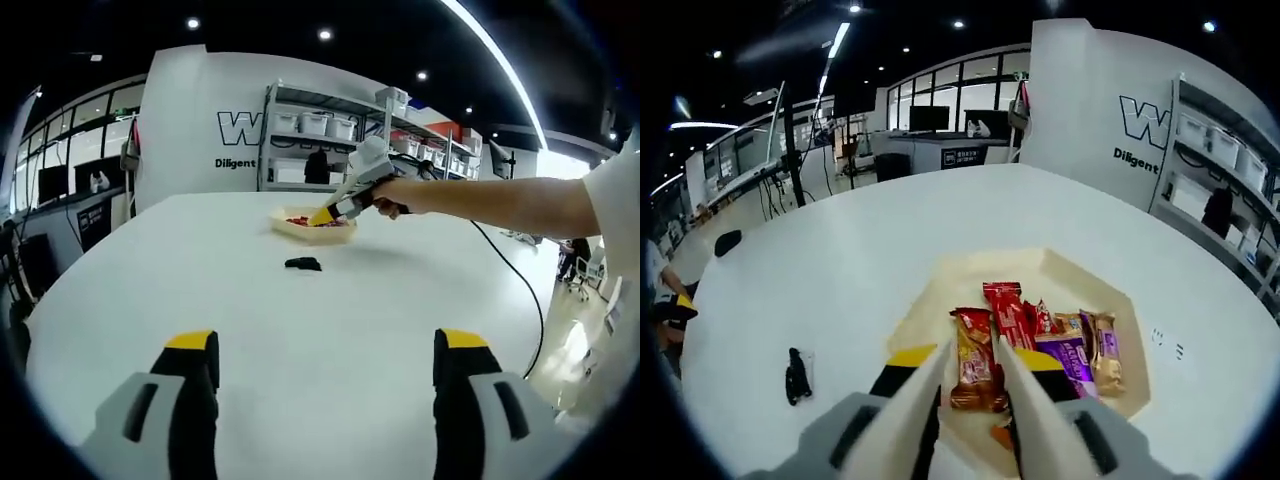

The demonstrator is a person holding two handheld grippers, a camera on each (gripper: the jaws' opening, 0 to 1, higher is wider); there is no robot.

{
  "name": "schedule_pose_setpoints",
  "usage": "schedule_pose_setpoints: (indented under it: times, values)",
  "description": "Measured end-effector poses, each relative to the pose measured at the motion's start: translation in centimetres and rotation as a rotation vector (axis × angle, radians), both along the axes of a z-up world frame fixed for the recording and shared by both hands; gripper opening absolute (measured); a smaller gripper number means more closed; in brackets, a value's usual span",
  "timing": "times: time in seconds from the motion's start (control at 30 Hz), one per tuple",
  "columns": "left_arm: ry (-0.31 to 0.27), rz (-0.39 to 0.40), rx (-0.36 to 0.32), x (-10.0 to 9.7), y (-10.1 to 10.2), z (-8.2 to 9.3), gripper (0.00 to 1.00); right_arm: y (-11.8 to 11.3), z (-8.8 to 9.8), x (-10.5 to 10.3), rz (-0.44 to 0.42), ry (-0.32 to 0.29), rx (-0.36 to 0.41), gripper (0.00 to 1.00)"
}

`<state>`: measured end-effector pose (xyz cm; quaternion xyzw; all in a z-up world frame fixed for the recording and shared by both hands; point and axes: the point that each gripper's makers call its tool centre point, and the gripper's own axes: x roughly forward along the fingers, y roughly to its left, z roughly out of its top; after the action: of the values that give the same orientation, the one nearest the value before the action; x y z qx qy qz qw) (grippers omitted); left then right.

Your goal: Place the target food into the container with the food tongs after gripping and lifting it, then release it inside without dropping or visibly crushing the food.

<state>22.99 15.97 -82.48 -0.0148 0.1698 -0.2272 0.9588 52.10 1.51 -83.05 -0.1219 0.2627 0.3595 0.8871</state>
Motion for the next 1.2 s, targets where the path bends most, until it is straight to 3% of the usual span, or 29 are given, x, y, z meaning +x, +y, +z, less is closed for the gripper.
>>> schedule_pose_setpoints:
  times: [0.67, 0.73, 0.87, 0.97, 1.2]
  values:
    - [-0.039, -0.06, -0.01, -0.7, -2.6, 1.5, 0.88, -2.7, 1.7, -4.6, -0.011, -0.01, 0.042, 0.21]
    - [-0.032, -0.059, -0.014, -0.8, -2.8, 1.5, 0.9, -2.4, 2.3, -5.5, -0.004, -0.001, 0.093, 0.21]
    - [-0.037, -0.069, -0.002, -1.1, -3.4, 1.5, 0.91, -2.5, 2.4, -6.0, 0.01, -0.009, 0.077, 0.21]
    - [-0.039, -0.079, -0.004, -1.3, -3.9, 1.7, 0.91, -2.2, 3.0, -6.4, 0.025, 0.005, 0.129, 0.21]
    - [-0.034, -0.098, 0.006, -2.0, -4.8, 1.5, 0.9, -1.3, 3.0, -8.5, 0.076, 0.015, 0.134, 0.21]
